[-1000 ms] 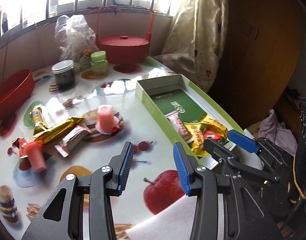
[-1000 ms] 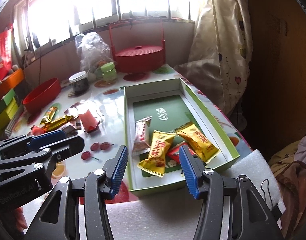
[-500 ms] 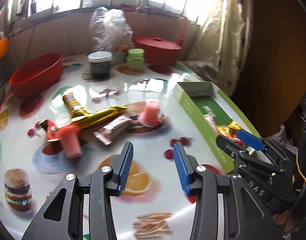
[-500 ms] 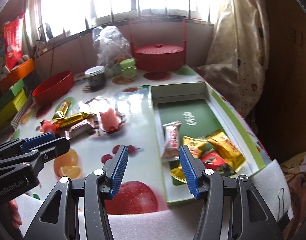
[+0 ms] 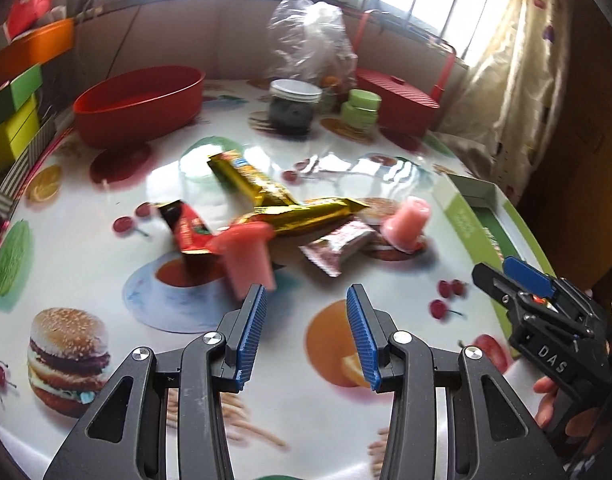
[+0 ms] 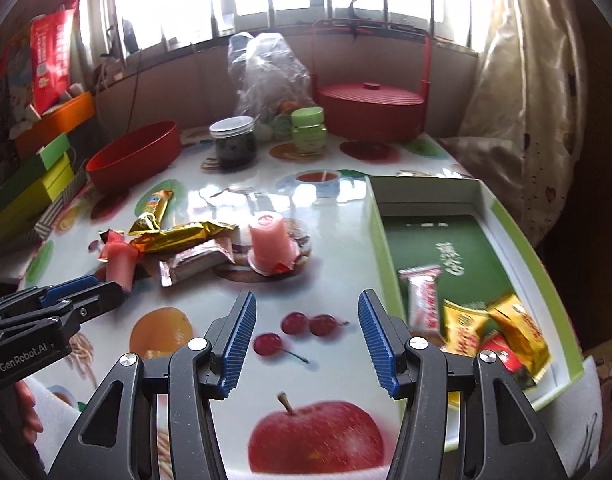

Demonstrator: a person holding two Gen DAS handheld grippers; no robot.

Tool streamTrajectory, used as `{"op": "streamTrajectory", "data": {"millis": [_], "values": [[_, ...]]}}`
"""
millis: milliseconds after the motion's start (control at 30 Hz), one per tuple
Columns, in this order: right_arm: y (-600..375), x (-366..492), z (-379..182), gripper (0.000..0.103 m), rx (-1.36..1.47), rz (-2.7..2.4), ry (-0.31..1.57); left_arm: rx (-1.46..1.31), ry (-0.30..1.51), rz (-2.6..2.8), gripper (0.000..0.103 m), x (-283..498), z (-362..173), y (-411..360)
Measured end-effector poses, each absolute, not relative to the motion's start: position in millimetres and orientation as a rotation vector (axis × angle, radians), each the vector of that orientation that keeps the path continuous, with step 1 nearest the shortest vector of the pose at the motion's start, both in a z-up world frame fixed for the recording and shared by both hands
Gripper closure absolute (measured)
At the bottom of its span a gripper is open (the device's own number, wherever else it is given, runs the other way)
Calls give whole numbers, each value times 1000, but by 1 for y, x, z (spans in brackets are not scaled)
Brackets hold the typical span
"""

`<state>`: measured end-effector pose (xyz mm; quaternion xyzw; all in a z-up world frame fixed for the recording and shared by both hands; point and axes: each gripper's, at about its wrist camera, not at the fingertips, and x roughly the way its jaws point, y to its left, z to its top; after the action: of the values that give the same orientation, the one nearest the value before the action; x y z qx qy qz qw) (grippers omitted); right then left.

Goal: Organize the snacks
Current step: 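Move both open grippers back toward the snacks on the table, then grasp a pink jelly cup with the left gripper while the right grasps another pink jelly cup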

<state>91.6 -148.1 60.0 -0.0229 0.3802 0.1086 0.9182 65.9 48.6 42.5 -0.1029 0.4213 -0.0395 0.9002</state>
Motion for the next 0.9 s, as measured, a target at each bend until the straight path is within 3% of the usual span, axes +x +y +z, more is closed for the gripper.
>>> {"op": "streamTrajectory", "data": {"millis": [900], "values": [[-122, 171, 31, 45, 43, 280, 842, -288, 920, -30, 58, 107, 13, 79]]}}
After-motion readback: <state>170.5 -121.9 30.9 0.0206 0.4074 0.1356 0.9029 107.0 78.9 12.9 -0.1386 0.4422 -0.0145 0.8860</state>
